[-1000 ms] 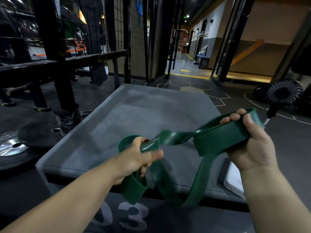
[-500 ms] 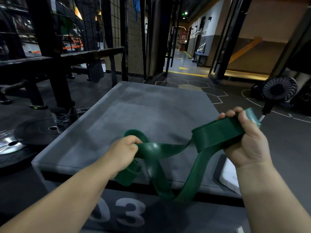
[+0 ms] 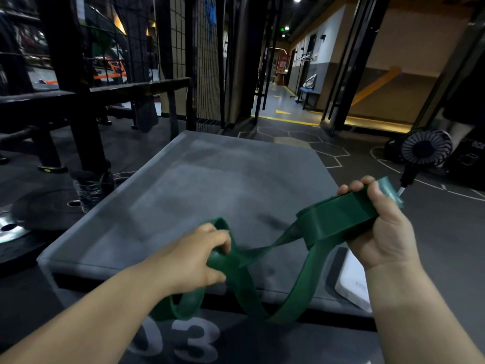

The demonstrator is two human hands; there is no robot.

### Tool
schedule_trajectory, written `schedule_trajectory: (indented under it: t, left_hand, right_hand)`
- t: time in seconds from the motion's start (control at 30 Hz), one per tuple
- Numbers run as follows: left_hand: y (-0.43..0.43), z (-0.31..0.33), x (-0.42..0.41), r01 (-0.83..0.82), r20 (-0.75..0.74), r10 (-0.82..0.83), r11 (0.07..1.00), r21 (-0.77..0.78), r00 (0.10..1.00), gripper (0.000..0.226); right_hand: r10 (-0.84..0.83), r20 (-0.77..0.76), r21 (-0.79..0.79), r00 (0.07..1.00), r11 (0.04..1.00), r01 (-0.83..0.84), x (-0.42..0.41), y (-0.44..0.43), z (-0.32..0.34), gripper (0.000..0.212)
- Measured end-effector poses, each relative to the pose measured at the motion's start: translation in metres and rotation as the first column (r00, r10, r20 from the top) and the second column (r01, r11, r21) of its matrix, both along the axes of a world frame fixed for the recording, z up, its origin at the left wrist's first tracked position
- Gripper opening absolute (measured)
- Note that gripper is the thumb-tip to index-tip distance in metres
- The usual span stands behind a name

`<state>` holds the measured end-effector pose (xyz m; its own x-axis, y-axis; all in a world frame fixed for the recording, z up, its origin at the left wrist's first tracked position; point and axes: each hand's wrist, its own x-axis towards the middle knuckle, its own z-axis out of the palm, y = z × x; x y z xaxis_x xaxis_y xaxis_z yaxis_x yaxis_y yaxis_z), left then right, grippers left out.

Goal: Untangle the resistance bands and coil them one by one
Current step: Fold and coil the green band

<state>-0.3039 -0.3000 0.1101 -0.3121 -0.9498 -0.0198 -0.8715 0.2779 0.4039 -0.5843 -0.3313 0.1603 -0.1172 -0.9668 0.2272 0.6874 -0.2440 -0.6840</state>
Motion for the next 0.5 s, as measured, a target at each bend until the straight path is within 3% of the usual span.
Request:
schedule_trajectory:
  t: [0.13, 0.2, 0.27, 0.33, 0.5]
  left_hand:
    - [-0.005, -0.001, -0.001, 0.037, -0.097, -0.035, 0.999, 0.013, 0.995, 0.006]
    - [-0.005, 0.001, -0.003, 0.027, -0.177, -0.016, 0.998, 0.062, 0.984, 0.019]
    - [-0.006, 0.003, -0.004, 0.021, -0.292, 0.003, 0.997, 0.080, 0.956, 0.018]
    - [-0.002, 0.009, -0.005, 0.034, -0.432, 0.014, 0.994, 0.103, 0.902, 0.021]
    - [0.008, 0.016, -0.015, 0.251, -0.713, -0.033, 0.946, 0.203, 0.701, 0.019]
  right_hand:
    - [0.010, -0.056, 0.006, 0.998, 1.000, -0.010, 0.006, -0.001, -0.002, 0.003]
    - [0.029, -0.103, 0.006, 0.994, 1.000, -0.029, 0.012, -0.001, -0.002, 0.005]
    - [0.058, -0.170, 0.018, 0.984, 0.998, -0.056, 0.019, 0.002, -0.003, 0.009]
    - [0.084, -0.243, 0.038, 0.966, 0.996, -0.077, 0.027, 0.004, -0.005, 0.013]
    - [0.158, -0.459, 0.107, 0.874, 0.987, -0.123, 0.053, 0.016, -0.014, 0.016]
